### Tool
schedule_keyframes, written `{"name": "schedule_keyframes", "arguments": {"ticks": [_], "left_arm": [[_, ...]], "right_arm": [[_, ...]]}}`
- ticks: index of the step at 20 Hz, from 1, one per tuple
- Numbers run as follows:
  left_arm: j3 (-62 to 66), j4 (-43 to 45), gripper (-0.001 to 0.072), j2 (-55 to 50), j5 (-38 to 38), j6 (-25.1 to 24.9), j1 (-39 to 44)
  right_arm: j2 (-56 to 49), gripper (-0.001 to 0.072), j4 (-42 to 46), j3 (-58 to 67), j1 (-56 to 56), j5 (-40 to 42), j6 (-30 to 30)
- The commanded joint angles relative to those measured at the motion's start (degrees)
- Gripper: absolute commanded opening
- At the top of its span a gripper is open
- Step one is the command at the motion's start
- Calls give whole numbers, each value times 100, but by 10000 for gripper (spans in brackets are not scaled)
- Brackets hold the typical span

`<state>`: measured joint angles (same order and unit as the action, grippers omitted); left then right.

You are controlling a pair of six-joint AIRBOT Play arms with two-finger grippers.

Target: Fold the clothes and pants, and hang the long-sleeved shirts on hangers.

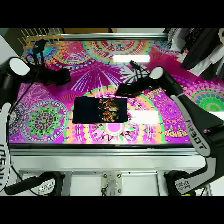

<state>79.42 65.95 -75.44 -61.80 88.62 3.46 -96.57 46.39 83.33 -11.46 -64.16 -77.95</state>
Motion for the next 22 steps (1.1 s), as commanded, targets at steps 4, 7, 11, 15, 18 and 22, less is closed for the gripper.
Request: {"name": "schedule_keyframes", "arguments": {"ticks": [4,7,11,15,18,22], "left_arm": [[-1069,2,7,671,704,-72,719],[-1180,-2,8,669,752,-68,901],[-1215,-2,8,669,813,-9,953],[-1215,-2,7,669,802,-7,940],[-1215,-2,8,669,798,-7,940],[-1217,-2,7,669,778,31,940]], "right_arm": [[-83,720,-542,-1764,1034,417,280],[-505,720,-1617,-1762,776,507,1043],[-798,709,-2549,-1692,138,861,1482],[-907,486,-2592,-1397,-450,885,1770],[-881,11,-2577,-1152,-546,881,1967],[-131,10,-1320,-994,236,883,1287]]}}
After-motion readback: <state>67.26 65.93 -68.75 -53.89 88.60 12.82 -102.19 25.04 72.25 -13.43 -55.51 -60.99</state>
